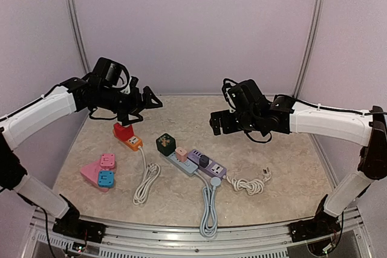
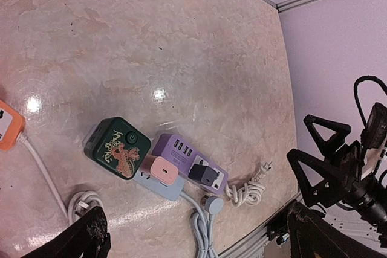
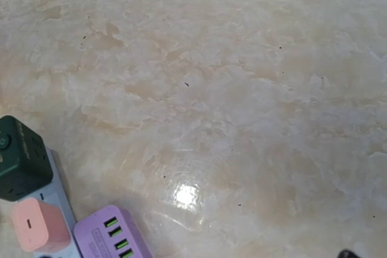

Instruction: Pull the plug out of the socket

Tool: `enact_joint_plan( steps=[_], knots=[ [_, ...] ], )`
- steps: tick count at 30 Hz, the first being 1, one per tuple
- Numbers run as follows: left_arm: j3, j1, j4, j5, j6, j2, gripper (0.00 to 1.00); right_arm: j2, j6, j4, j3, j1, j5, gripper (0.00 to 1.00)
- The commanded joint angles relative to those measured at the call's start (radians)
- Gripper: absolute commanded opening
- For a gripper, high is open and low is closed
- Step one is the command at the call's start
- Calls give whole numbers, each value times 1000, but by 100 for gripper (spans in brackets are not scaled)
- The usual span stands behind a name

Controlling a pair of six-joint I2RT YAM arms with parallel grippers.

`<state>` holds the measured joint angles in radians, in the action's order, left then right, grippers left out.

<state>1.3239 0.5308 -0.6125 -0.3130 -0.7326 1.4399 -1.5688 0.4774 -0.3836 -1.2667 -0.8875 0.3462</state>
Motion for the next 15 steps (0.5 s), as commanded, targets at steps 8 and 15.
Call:
enact_joint_plan(
  steps=[8,15],
  knots=[
    [-43,5,20,21,-2,-39,99,-49,-42,-54,-36,-11,-32,100],
    [-80,0,23,28,-6,-58,99,-176,-94,-119,-129,-63,-89,100]
  ],
)
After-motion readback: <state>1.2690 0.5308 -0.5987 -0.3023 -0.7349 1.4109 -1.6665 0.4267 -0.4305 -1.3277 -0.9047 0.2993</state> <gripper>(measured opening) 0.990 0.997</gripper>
